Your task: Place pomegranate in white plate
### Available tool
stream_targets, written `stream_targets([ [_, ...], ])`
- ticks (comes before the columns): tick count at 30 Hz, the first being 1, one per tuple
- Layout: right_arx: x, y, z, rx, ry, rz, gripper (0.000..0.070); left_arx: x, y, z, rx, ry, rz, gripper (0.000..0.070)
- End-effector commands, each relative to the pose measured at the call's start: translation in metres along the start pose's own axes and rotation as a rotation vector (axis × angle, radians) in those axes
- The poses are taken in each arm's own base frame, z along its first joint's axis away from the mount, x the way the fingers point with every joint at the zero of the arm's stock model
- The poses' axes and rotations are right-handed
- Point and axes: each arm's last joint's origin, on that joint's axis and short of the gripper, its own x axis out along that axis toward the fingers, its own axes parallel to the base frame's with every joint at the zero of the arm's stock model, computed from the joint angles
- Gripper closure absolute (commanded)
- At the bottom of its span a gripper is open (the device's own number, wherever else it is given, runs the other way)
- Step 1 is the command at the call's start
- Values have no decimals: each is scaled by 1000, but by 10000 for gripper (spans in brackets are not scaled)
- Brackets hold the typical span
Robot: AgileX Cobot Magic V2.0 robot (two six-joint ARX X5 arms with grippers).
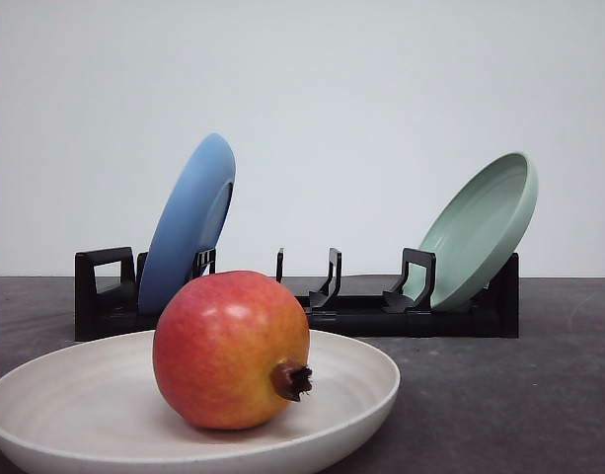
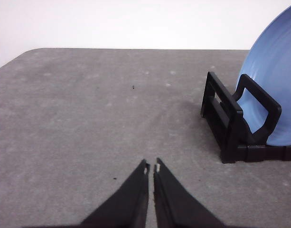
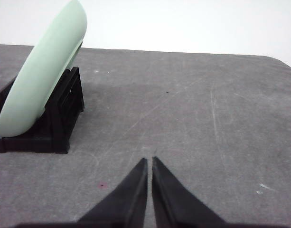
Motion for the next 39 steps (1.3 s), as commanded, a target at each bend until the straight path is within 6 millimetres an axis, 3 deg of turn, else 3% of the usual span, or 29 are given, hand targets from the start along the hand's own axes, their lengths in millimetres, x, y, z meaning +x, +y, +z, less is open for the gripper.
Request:
stream_targets([
  [1, 0, 0, 0, -5, -8, 0, 690, 1, 0, -4, 16, 16, -2, 700],
  [39, 0, 0, 0, -5, -8, 0, 690, 1, 0, -4, 16, 16, -2, 700],
])
